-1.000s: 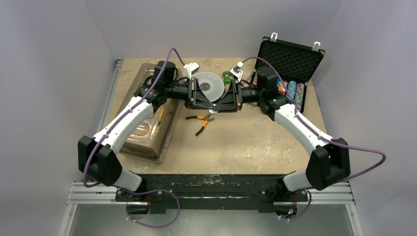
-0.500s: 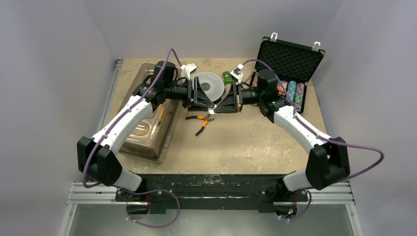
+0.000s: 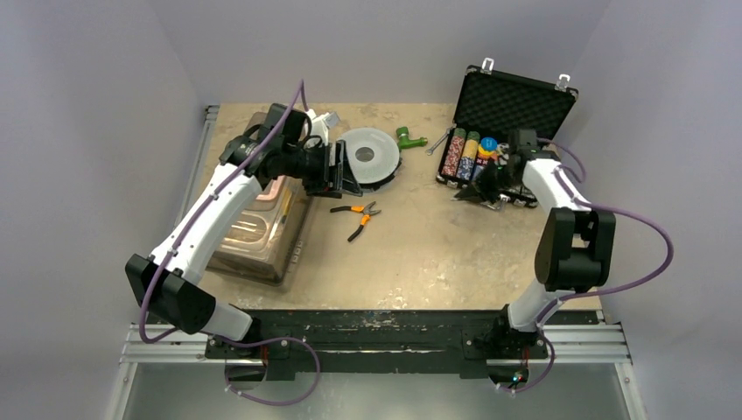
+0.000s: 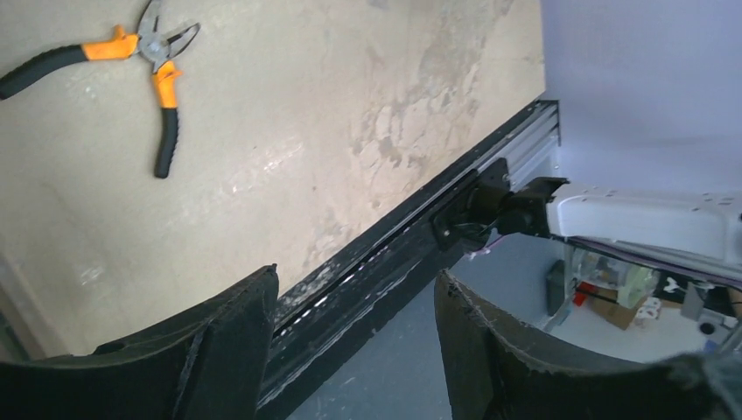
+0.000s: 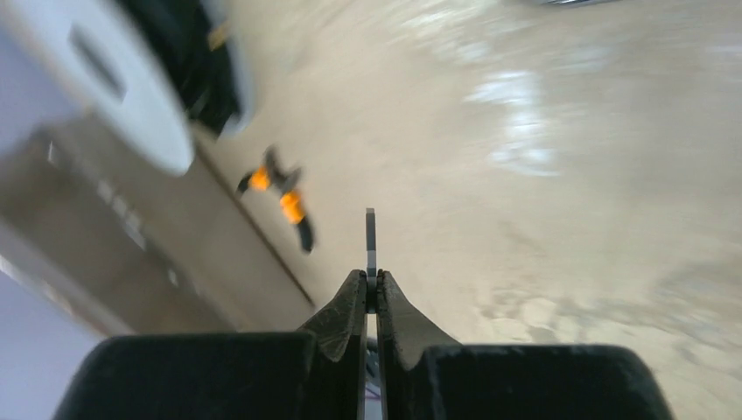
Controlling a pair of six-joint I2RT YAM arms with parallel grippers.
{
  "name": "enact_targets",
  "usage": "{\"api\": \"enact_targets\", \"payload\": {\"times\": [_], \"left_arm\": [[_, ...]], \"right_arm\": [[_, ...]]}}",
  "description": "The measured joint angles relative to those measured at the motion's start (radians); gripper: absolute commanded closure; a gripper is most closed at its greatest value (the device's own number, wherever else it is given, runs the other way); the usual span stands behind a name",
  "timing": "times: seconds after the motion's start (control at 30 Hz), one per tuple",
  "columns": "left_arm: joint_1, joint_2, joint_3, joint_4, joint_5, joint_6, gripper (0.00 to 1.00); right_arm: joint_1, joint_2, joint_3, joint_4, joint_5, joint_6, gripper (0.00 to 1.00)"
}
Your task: Pack up texas hold em set
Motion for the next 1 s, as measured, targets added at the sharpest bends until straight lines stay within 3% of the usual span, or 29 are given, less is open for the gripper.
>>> {"api": "enact_targets", "payload": {"times": [0.23,0.53,0.73,1.0], "left_arm": [[0.000,0.039,0.036,-0.090,-0.057,0.134,0.37],[0.000,0.164,0.153,-0.136,-0.078,0.254,0.37],[0.001,0.183,0.170,-0.145,-0.059,0.274,0.37],[0.012,0.219,0.177,-0.154,-0.031,0.274,0.38]], "right_arm": [[-0.272,0.005,0.027,-0.111,0.308,0.135,1.00],[-0.321,0.135,0.323,-0.286,0.673,0.343,1.00],[-0.334,0.243,0.360,-0.336,0.754,0.433,1.00],[-0.339,0.261,0.360,-0.340,0.749,0.486,1.00]]}}
